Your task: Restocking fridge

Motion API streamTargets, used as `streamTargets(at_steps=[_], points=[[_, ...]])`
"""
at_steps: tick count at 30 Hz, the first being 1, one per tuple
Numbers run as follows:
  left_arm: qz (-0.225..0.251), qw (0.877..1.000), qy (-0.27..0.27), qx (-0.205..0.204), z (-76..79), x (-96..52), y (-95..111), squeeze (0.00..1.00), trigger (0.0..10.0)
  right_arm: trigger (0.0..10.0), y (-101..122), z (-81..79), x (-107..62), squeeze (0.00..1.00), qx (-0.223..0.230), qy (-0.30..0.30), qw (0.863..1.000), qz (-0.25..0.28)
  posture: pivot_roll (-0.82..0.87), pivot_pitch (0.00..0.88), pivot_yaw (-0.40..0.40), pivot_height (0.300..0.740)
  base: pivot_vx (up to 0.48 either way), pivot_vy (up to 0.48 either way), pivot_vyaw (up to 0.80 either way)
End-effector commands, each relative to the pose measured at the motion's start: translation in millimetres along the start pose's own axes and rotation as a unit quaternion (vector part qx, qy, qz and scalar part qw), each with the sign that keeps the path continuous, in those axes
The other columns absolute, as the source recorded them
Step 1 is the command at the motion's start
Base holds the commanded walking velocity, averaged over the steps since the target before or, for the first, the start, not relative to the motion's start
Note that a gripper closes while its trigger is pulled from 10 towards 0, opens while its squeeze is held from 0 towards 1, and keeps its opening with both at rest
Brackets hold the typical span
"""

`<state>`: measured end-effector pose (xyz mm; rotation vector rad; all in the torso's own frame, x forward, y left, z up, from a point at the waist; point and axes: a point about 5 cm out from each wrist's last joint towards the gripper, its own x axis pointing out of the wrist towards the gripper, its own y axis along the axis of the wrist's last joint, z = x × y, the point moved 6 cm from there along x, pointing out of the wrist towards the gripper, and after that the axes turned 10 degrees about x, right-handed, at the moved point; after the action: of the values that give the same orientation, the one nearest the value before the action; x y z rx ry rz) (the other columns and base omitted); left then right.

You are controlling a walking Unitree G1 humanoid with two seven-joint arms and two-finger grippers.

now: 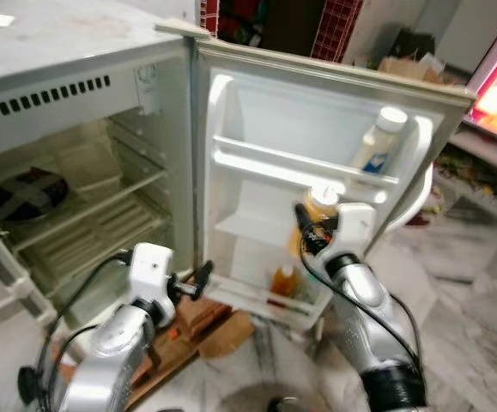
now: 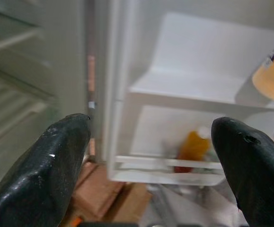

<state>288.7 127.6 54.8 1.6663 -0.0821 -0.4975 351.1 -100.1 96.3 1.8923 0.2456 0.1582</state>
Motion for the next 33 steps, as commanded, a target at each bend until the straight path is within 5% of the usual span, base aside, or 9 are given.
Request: streamTargets(at_steps=[1,20,26,33], points=[[0.014,1.0,-0.024,0.002,12.5,3.3,8.5,0.0,10.0,10.0,10.3,14.2,-0.6,0.0,-0.01,-0.021,1.0,0.015,0.1,0.0,-0.069,0.74,0.0,0.48,0.0],[0.022,0.999,-0.032,0.019,9.6,-3.0,13.9,0.0,10.0,10.0,1.7,19.4,-7.5,0.0,-0.006,-0.04,0.999,0.007,0.11,0.0,-0.051,0.74,0.0,0.036,-0.68],[0.022,0.999,-0.032,0.023,6.0,-4.4,14.5,0.0,10.0,10.0,-2.3,23.8,-10.2,0.0,-0.014,-0.055,0.998,0.0,0.11,0.0,-0.047,0.74,0.0,0.442,-0.8],[0.033,0.998,-0.021,0.039,3.8,-6.6,19.3,0.0,10.0,10.0,-6.9,22.7,-12.0,0.0,-0.008,-0.05,0.999,-0.01,0.11,0.011,-0.053,0.74,0.0,0.0,0.0]])
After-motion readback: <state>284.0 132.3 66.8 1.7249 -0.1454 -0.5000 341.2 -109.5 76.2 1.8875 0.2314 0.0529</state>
